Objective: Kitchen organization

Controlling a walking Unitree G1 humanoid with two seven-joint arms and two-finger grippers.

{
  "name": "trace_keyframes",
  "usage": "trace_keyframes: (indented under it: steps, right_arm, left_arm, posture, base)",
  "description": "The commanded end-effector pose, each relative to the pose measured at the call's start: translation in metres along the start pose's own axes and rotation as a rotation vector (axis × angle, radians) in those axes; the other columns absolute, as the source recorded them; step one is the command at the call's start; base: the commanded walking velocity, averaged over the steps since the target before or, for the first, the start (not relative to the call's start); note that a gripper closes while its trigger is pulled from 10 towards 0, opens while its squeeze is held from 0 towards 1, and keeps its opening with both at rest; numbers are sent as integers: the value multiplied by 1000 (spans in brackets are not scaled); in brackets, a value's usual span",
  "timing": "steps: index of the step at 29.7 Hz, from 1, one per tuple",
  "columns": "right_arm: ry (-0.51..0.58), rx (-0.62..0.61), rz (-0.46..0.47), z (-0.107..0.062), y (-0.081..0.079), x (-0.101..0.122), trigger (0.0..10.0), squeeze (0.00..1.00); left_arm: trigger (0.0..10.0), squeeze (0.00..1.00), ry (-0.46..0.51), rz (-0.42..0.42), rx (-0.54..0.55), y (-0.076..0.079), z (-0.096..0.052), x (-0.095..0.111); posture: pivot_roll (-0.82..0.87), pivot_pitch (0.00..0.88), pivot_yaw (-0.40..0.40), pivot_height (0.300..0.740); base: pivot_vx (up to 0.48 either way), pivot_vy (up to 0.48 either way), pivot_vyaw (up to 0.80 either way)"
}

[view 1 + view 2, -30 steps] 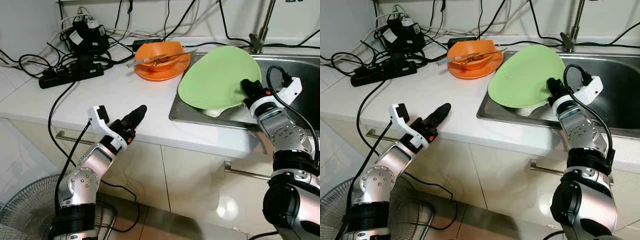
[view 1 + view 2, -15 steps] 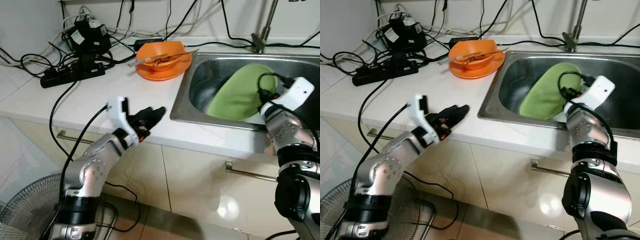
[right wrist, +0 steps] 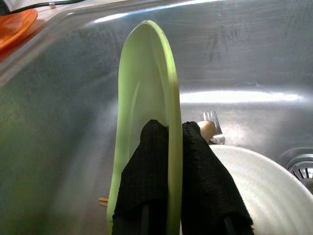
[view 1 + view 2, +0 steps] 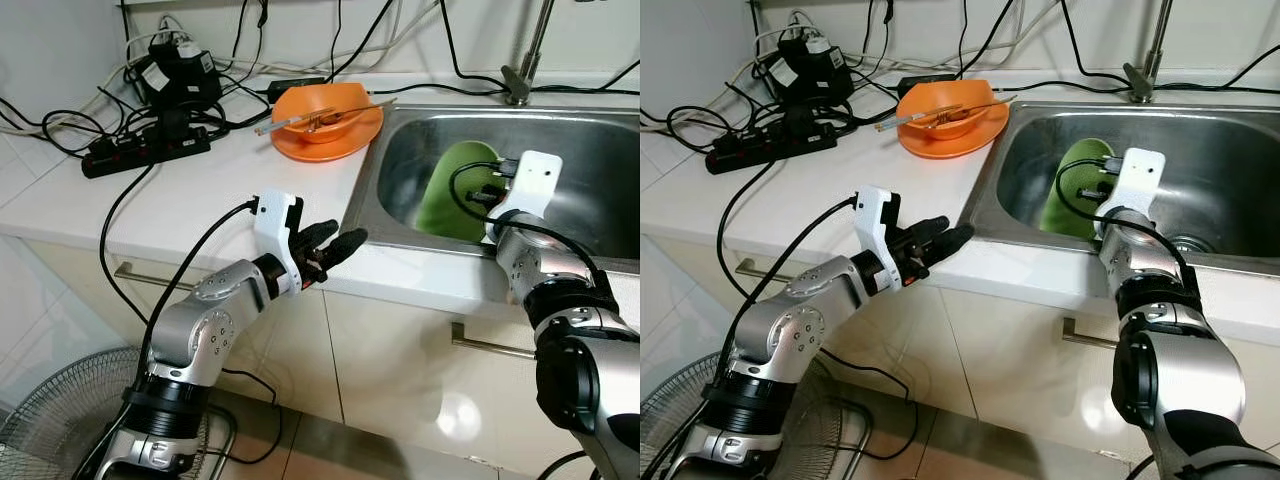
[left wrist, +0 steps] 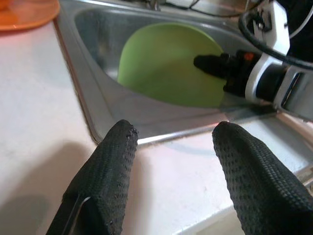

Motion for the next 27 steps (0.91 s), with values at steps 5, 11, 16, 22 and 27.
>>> trace_keyframes:
  steps: [5,11,16,22,27]
  right_arm:
    - [-111,61,-38,-2,-15,-28,10000,0]
    - [-144,35,-43,-4,-8,-38,10000,0]
    - [-168,-100,90,-6,18,-44,10000,0]
    - [-218,-105,200,-8,21,-56,10000,710]
    - [-220,-52,201,-8,11,-56,10000,1000]
  left_arm:
    - [10000,0,-37,37,-4,2,6,-2]
    - [10000,0,-43,42,-5,2,7,-3]
    - [10000,0,-38,33,1,1,6,-4]
    - [10000,0,-32,23,14,-3,4,-3]
    - [10000,0,-12,40,23,-5,5,2]
  posture:
    - [3,0,163,740]
    - [6,0,161,740]
    - [11,0,158,740]
    - [11,0,155,740]
    - [11,0,156,740]
  base:
    - [0,0,0]
    - [0,0,0]
    - [0,0,0]
    - [0,0,0]
    - [0,0,0]
Point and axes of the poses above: a point about 5 cm out from each wrist's last joint towards the gripper, its own z axis pointing out of the wrist towards the gripper, its own x axis along the axis of the wrist's last joint, y = z × x, the point moved 4 cm from there along z, pointing out of the wrist towards the gripper, and after that the axes turned 11 degrees about -z, right-handed, at the moved point
